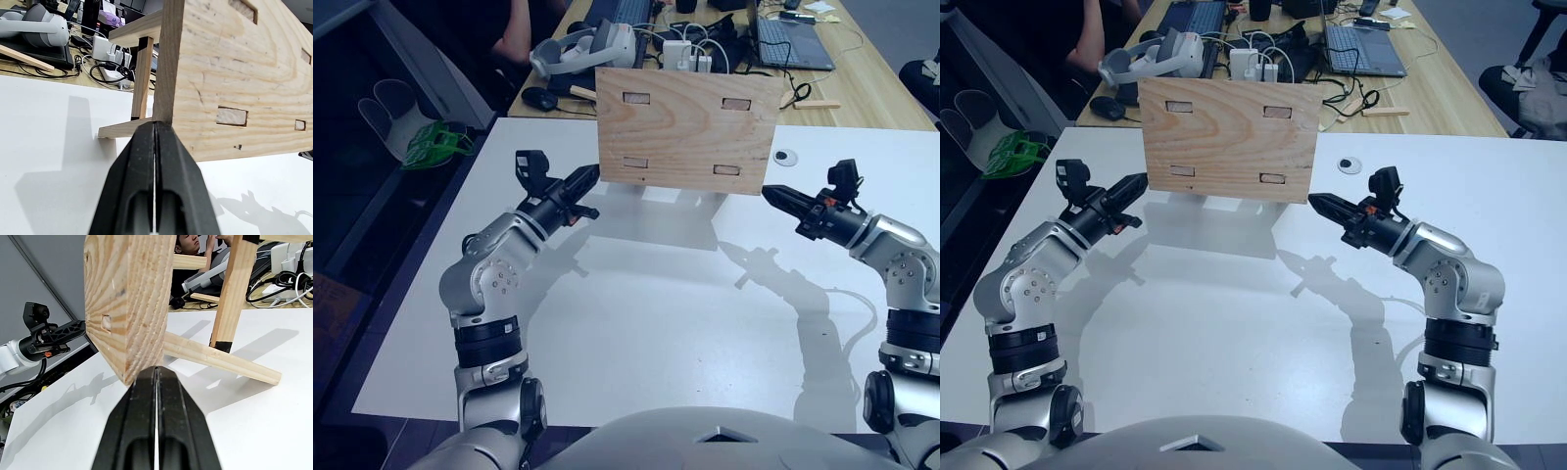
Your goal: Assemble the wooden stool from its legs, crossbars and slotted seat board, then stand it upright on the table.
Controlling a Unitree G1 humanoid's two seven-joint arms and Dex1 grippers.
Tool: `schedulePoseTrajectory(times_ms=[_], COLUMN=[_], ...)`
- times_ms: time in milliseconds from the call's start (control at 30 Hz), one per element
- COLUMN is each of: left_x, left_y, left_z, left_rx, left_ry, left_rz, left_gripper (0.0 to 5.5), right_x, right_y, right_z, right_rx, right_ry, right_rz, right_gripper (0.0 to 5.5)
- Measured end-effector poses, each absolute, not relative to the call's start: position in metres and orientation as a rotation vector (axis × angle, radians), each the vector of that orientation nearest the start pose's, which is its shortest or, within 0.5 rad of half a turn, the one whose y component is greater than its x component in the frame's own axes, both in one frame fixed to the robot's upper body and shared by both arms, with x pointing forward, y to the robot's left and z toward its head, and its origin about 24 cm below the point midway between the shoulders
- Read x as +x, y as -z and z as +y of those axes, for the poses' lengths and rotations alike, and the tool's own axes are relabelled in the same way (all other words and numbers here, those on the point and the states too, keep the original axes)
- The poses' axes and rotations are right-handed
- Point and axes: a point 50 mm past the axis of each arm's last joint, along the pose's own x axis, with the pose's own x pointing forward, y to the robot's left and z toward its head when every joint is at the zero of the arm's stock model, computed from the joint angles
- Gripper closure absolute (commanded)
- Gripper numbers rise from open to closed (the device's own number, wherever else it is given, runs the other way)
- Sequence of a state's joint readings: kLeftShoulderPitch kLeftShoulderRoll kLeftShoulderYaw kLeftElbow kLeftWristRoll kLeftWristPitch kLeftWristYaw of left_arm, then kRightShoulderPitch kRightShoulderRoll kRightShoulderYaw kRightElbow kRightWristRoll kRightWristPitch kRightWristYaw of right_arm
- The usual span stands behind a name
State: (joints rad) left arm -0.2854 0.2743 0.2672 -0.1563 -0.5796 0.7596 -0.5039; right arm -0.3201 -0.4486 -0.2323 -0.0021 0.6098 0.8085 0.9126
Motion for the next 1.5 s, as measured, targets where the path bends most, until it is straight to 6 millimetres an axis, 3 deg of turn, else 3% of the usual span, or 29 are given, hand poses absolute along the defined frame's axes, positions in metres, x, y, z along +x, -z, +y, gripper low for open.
schedulePoseTrajectory(times_ms=[1500], left_x=[0.291], left_y=[-0.147], left_z=[0.190], left_rx=[-0.436], left_ry=[0.563], left_rz=[-0.009], left_gripper=[5.48], right_x=[0.288], right_y=[-0.139], right_z=[-0.201], right_rx=[0.440], right_ry=[-0.889], right_rz=[0.130], right_gripper=[5.50])
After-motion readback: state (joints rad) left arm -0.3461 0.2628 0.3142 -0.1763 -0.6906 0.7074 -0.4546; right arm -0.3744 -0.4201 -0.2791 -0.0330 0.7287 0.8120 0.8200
